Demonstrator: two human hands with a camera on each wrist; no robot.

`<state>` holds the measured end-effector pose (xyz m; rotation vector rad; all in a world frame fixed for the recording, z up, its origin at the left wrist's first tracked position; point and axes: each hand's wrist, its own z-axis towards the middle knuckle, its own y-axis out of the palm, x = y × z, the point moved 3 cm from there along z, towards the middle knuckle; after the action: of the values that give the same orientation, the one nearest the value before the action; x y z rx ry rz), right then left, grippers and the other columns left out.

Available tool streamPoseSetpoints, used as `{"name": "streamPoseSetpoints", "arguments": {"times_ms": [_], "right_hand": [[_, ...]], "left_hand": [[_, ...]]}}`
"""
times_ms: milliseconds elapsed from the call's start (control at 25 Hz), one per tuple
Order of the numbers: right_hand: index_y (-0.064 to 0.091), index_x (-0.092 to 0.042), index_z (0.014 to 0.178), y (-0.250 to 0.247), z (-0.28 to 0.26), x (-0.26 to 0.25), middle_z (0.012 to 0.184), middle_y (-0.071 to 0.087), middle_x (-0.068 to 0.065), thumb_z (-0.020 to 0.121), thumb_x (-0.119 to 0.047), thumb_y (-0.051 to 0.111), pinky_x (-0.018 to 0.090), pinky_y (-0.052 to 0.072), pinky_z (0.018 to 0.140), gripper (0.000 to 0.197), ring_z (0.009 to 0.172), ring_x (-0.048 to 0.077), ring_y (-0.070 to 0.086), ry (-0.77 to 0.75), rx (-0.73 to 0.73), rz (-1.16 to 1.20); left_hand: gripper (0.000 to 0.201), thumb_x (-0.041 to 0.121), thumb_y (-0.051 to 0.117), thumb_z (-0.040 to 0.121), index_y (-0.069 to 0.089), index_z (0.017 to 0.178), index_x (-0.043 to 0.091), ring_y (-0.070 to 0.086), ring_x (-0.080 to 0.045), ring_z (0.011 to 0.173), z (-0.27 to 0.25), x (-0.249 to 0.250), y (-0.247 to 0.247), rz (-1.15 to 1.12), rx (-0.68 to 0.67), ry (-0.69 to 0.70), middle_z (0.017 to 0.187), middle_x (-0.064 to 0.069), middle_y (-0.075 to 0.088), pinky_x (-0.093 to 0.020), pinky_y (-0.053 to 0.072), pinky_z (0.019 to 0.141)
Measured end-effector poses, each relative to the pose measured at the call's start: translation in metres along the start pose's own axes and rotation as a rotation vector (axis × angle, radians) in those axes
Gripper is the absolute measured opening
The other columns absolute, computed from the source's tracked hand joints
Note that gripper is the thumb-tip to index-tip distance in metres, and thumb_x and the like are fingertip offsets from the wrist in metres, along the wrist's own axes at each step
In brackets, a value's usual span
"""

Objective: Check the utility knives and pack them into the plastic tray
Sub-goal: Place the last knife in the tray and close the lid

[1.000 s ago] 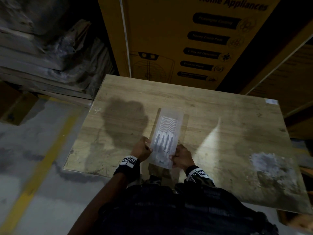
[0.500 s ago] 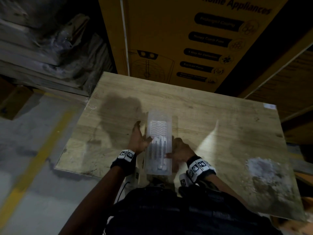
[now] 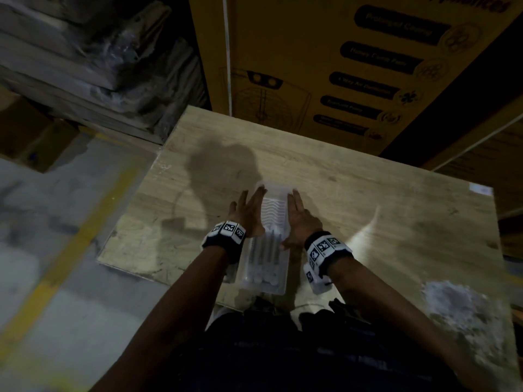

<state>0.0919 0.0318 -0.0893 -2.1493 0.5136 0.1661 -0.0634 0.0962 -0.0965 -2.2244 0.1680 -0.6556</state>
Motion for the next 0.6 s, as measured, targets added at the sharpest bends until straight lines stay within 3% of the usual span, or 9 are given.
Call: {"name": "streamPoseSetpoints", "arguments": {"times_ms": [80,160,400,600], "right_hand": [[-0.028,-0.019,0.155,-0.003,0.004,0.0,0.165,-0.032,0.003,0.055,-0.033,0.098,0.054,0.039,0.113,0.162,0.144,0.038,0.037,0.007,-0.006,-0.024],[-0.028,-0.02,0.155,-0.005,0.006,-0.001,0.169,-0.016,0.009,0.051,-0.028,0.1,0.053,0.043,0.111,0.165,0.138,0.038,0.047,0.037,-0.003,0.005],[-0.026,-0.016,0.154,-0.004,0.013,-0.007,0.169,0.007,0.016,0.048,-0.027,0.101,0.05,0.047,0.107,0.167,0.13,0.041,0.054,0.103,0.032,-0.059],[-0.022,-0.022,0.157,0.004,0.007,-0.005,0.171,-0.011,0.005,0.053,-0.023,0.099,0.048,0.044,0.109,0.16,0.135,0.039,0.049,0.11,0.063,0.035]], "left_hand": [[0.114,0.031,0.073,0.086,-0.014,0.159,0.025,-0.004,-0.035,0.157,0.003,-0.002,-0.007,0.08,0.006,-0.022,0.17,0.007,-0.007,-0.062,0.007,0.123],[0.116,0.04,0.073,0.085,-0.016,0.158,0.026,-0.003,-0.036,0.157,0.007,-0.007,-0.009,0.112,-0.019,-0.024,0.17,0.007,-0.006,-0.064,0.005,0.123],[0.114,0.037,0.072,0.085,-0.017,0.157,0.036,-0.003,-0.041,0.155,0.006,-0.016,-0.009,0.088,-0.063,-0.019,0.169,0.016,-0.01,-0.068,0.0,0.119],[0.114,0.038,0.068,0.086,-0.021,0.157,0.029,-0.019,-0.037,0.155,0.003,-0.007,-0.003,0.097,-0.041,-0.052,0.168,0.006,-0.021,-0.069,-0.004,0.119]]}}
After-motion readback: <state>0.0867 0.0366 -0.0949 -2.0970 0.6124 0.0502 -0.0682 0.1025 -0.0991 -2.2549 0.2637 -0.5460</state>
